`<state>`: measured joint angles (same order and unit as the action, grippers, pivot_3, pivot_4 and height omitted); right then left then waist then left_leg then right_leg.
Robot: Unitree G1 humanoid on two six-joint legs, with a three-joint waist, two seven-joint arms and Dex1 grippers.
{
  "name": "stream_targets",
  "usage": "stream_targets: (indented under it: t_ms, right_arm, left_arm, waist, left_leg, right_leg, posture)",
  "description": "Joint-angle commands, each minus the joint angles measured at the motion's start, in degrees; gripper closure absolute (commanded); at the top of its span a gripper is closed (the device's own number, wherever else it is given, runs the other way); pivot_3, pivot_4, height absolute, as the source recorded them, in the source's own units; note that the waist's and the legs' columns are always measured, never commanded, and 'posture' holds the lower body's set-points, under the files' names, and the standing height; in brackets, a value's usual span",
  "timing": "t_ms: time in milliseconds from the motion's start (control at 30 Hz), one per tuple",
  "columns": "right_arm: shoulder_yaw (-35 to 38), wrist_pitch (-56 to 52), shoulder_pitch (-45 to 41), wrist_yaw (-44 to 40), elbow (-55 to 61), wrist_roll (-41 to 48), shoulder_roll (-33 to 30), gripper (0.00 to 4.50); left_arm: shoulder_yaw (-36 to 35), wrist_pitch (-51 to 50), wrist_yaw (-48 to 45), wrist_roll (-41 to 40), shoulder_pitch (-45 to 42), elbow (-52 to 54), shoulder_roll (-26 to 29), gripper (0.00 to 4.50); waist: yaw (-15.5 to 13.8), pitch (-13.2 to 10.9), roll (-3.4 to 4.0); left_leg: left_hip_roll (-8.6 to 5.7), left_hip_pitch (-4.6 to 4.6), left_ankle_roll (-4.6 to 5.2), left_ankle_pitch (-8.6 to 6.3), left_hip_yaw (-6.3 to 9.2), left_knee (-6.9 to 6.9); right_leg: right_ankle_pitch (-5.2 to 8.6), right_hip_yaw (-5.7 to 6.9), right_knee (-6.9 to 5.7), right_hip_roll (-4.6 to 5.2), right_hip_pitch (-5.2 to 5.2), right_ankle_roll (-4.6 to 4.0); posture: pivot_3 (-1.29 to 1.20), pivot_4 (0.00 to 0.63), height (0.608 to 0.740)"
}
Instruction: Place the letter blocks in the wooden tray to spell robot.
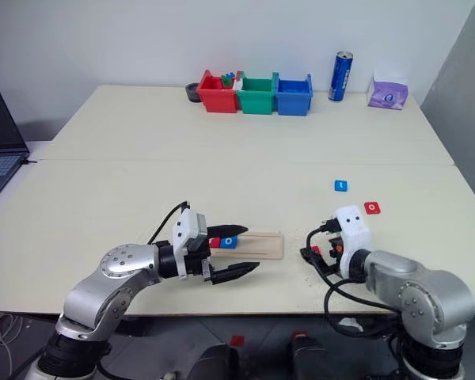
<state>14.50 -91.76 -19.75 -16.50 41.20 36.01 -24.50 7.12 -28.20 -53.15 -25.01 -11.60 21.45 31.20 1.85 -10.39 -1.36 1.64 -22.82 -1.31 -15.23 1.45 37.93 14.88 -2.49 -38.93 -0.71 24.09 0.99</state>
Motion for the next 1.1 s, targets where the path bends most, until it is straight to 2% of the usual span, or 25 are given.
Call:
stream_targets:
  t_ms: [33,100,167,267,333,633,833,1100]
  right_arm:
    - [0.19,9.24,-1.21,-11.92,-2.12,3.36,-8.75,0.04]
    - [-2.81,21.87,1.29,-22.91,-5.73,1.14,-16.73,0.04]
    - [-6.20,35.05,5.51,-30.23,-10.28,-3.36,-21.40,0.04]
    - [-11.32,53.68,11.31,-40.16,-14.78,-9.19,-24.64,0.04]
    - [-13.31,59.60,12.09,-42.82,-17.48,-10.85,-24.37,0.04]
    - [-19.89,68.92,5.46,-47.64,-28.53,-15.38,-22.03,0.04]
    - [-22.92,71.61,1.13,-50.16,-34.38,-17.46,-20.48,0.04]
    - [-24.88,70.45,-0.42,-52.10,-37.39,-17.75,-19.14,0.04]
  left_arm:
    - [0.30,1.19,-0.05,-0.48,-0.13,0.48,-0.48,0.00]
    - [0.68,1.46,-0.28,-0.46,-0.15,0.19,-0.80,0.00]
    - [1.45,2.09,-0.50,0.11,-0.27,-0.33,-0.99,0.00]
    - [2.16,2.59,-0.84,-0.05,-0.42,-0.50,-1.48,0.00]
    - [2.53,2.92,-1.29,-0.30,-0.30,-0.29,-1.57,0.00]
    - [4.74,6.05,-6.45,0.68,0.36,-0.18,1.32,0.00]
    - [6.45,11.36,-10.89,3.37,0.12,-1.93,3.88,0.00]
    - [4.76,14.43,-11.02,4.12,-3.66,-5.94,3.04,0.00]
  waist:
    - [-0.01,-0.01,0.01]
    - [-0.07,-0.05,0.07]
    - [-0.17,0.00,-0.01]
    - [-0.15,0.00,-0.05]
    - [-0.03,-0.01,-0.04]
    - [-0.05,-0.04,-0.03]
    - [-0.16,-0.04,-0.02]
    - [-0.19,-0.04,-0.02]
  left_leg:
    - [0.00,0.00,0.00,0.00,0.01,-0.02]
    - [-0.02,-0.02,0.01,0.00,-0.02,-0.02]
    - [-0.02,-0.01,0.01,-0.01,0.00,-0.02]
    - [0.00,0.00,0.02,-0.01,0.00,-0.02]
    - [0.01,-0.02,0.01,-0.01,-0.03,-0.01]
    - [0.01,0.13,0.00,0.00,-0.07,0.04]
    - [0.01,0.12,0.00,0.00,-0.08,0.04]
    - [0.01,0.10,0.00,0.00,-0.05,0.06]
  right_leg:
    - [0.00,0.01,0.01,0.00,0.00,0.00]
    - [0.00,0.00,0.04,0.00,0.01,0.00]
    - [0.01,0.06,0.16,0.01,-0.06,0.01]
    - [0.01,0.05,0.18,-0.01,-0.07,0.02]
    - [0.01,0.01,0.13,-0.01,-0.04,0.02]
    - [0.00,-0.04,-0.04,-0.02,-0.08,0.01]
    - [0.00,-0.05,-0.02,0.00,-0.07,0.00]
    - [-0.01,-0.03,-0.04,0.00,-0.07,0.00]
  posture:
    - [0.00,0.150,0.740]
    - [0.00,0.150,0.740]
    - [0.00,0.150,0.740]
    - [0.00,0.150,0.740]
    - [0.00,0.150,0.740]
    - [0.00,0.150,0.740]
    - [0.00,0.150,0.740]
    - [0.00,0.150,0.740]
